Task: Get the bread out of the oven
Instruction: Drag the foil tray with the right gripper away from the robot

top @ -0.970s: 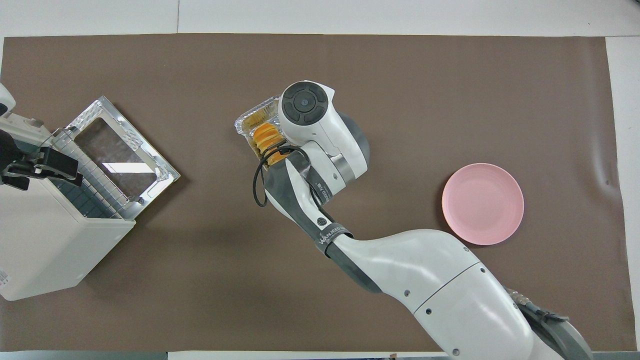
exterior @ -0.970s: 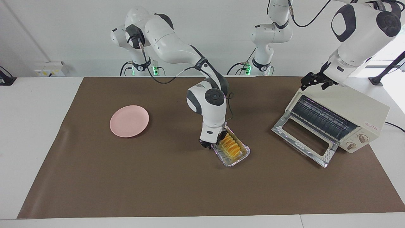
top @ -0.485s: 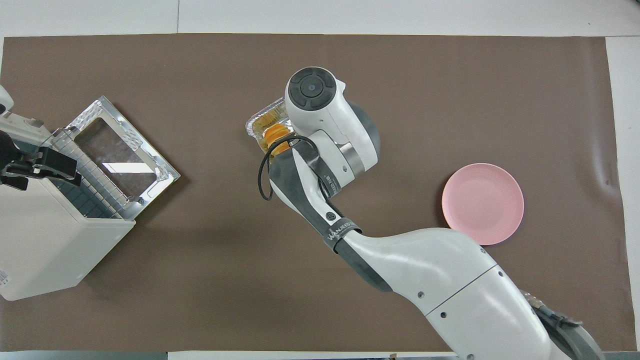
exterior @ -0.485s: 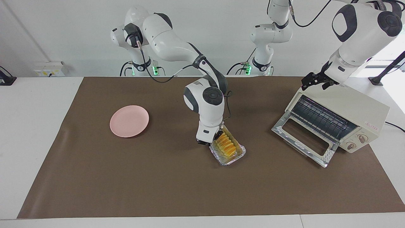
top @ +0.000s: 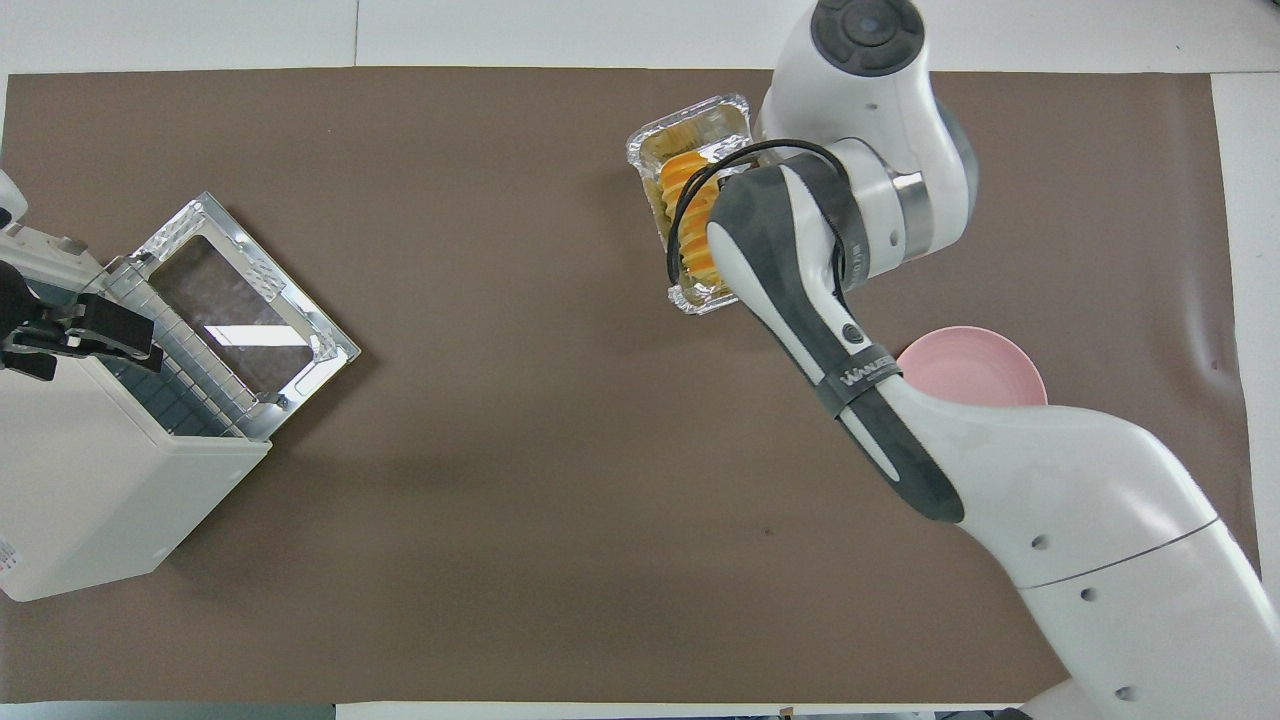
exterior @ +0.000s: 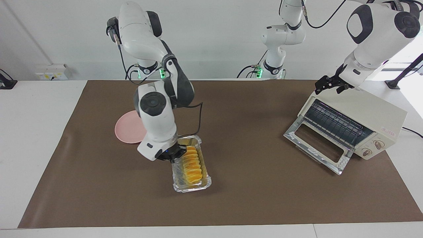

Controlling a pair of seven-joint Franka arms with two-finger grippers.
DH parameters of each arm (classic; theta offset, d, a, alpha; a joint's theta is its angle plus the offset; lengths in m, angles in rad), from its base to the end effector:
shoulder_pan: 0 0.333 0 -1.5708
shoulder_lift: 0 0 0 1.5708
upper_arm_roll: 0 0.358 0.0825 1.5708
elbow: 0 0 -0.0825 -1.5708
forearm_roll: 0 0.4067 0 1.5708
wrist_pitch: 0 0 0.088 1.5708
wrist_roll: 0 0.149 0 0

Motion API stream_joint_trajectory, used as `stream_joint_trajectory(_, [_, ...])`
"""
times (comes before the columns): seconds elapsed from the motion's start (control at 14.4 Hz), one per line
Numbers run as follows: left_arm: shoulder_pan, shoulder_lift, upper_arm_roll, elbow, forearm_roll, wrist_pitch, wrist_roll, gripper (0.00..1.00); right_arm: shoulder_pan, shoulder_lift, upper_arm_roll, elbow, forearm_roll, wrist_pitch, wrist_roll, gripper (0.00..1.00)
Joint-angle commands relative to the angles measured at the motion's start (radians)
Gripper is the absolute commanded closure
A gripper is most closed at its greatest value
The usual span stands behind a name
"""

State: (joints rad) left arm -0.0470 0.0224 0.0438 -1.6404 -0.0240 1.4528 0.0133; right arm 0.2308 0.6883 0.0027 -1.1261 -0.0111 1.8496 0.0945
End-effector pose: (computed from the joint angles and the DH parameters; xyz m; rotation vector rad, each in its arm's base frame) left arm 0.5580 -0.0058 0.5698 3.1003 -0.0259 -0.3265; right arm 0.7777 0.1830 0.3933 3.1301 0.2214 0.0568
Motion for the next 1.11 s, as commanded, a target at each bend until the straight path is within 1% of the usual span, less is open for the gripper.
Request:
stream_joint_trajectory(0.0, [-0.001,-0.022,0.005,-0.016,-0.01,0.011,0.007,0.0,-0.134,0.01,0.017,-0.001,0.023,0.025,-0.181,1.0])
stream_joint_trajectory(0.21, [-0.001,-0.022,0.005,-0.016,-0.01,0.011,0.007,0.0,-0.227,0.014,0.017,-0.046,0.028,0.14,-0.233,1.0])
stream_joint_trajectory(0.48, [-0.001,-0.022,0.005,-0.016,-0.01,0.011,0.007,0.0,-0.269,0.013,0.019,-0.135,0.033,0.221,-0.233,1.0])
stream_joint_trajectory(0.62, [-0.001,-0.022,0.005,-0.016,-0.01,0.011,0.005,0.0,-0.272,0.002,0.017,-0.182,0.059,0.262,-0.233,1.0])
stream_joint_trajectory(0.76, [-0.001,-0.022,0.005,-0.016,-0.01,0.011,0.007,0.0,-0.271,-0.01,0.014,-0.219,0.056,0.296,-0.233,1.0])
stream_joint_trajectory(0.83, [-0.001,-0.022,0.005,-0.016,-0.01,0.011,0.005,0.0,-0.272,-0.018,0.014,-0.233,0.053,0.296,-0.243,0.14])
stream_joint_trajectory(0.9, [-0.001,-0.022,0.005,-0.016,-0.01,0.011,0.007,0.0,-0.271,-0.021,0.013,-0.235,0.046,0.283,-0.271,0.0])
stream_joint_trajectory(0.97, [-0.001,-0.022,0.007,-0.016,-0.01,0.011,0.007,0.0,-0.271,-0.024,0.01,-0.235,0.042,0.269,-0.288,0.0])
stream_joint_trajectory(1.04, [-0.001,-0.022,0.005,-0.016,-0.01,0.011,0.007,0.0,-0.271,-0.033,0.008,-0.228,0.03,0.229,-0.295,0.0])
